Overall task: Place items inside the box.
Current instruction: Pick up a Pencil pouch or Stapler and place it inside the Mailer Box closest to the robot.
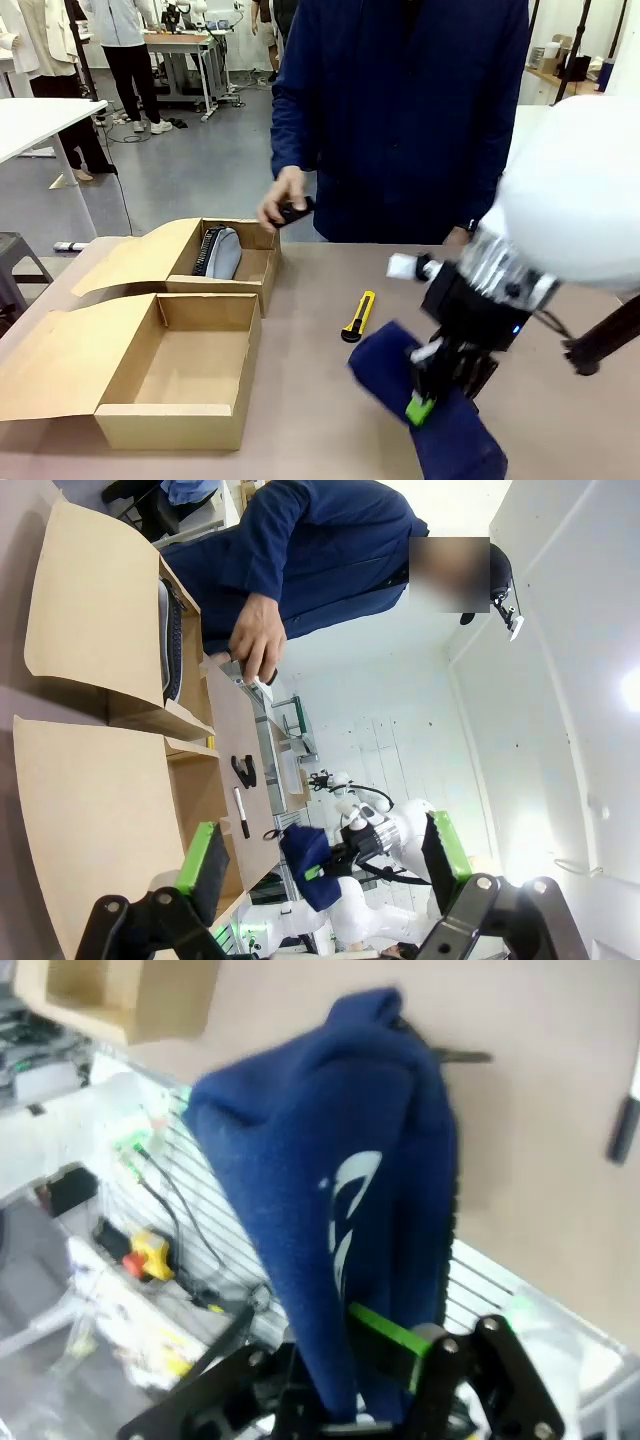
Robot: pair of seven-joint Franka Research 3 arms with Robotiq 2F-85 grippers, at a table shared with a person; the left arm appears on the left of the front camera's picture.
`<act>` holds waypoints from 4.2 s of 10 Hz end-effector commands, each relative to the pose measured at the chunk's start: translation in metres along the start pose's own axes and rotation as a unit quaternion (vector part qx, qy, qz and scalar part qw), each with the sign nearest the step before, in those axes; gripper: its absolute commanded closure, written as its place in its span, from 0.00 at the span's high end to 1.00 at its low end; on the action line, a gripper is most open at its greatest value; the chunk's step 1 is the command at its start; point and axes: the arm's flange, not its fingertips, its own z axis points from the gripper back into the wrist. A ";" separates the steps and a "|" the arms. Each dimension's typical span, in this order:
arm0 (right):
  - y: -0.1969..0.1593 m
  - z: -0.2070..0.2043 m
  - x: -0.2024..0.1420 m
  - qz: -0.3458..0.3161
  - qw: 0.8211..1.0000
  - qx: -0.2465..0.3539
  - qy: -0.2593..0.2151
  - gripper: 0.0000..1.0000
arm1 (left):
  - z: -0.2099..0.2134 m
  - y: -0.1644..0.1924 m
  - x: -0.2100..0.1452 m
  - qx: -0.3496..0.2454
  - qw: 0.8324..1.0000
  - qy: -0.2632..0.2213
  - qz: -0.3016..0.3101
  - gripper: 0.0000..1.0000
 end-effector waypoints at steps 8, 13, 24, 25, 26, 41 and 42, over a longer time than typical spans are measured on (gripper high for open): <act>0.014 0.042 0.024 -0.145 0.980 0.096 -0.102 0.04 | 0.001 -0.001 -0.003 -0.005 1.000 0.005 -0.012 1.00; 0.170 -0.013 0.109 -0.114 0.974 0.189 -0.054 0.04 | 0.001 -0.001 -0.003 -0.005 1.000 0.005 -0.012 1.00; 0.236 -0.116 0.195 -0.102 0.977 0.184 -0.046 0.04 | 0.001 -0.001 -0.003 -0.005 1.000 0.005 -0.012 1.00; 0.237 -0.123 0.206 -0.103 0.978 0.168 -0.069 0.04 | 0.001 -0.001 -0.003 -0.005 1.000 0.005 -0.012 1.00; 0.239 -0.134 0.216 -0.104 0.978 0.167 -0.066 0.04 | 0.001 -0.001 -0.003 -0.005 1.000 0.005 -0.012 1.00; 0.209 -0.197 0.252 -0.156 0.984 0.073 -0.045 0.62 | 0.001 -0.001 -0.003 -0.005 1.000 0.005 -0.012 1.00; 0.209 -0.197 0.252 -0.156 0.984 0.073 -0.042 0.62 | 0.001 -0.001 -0.003 -0.005 1.000 0.005 -0.012 1.00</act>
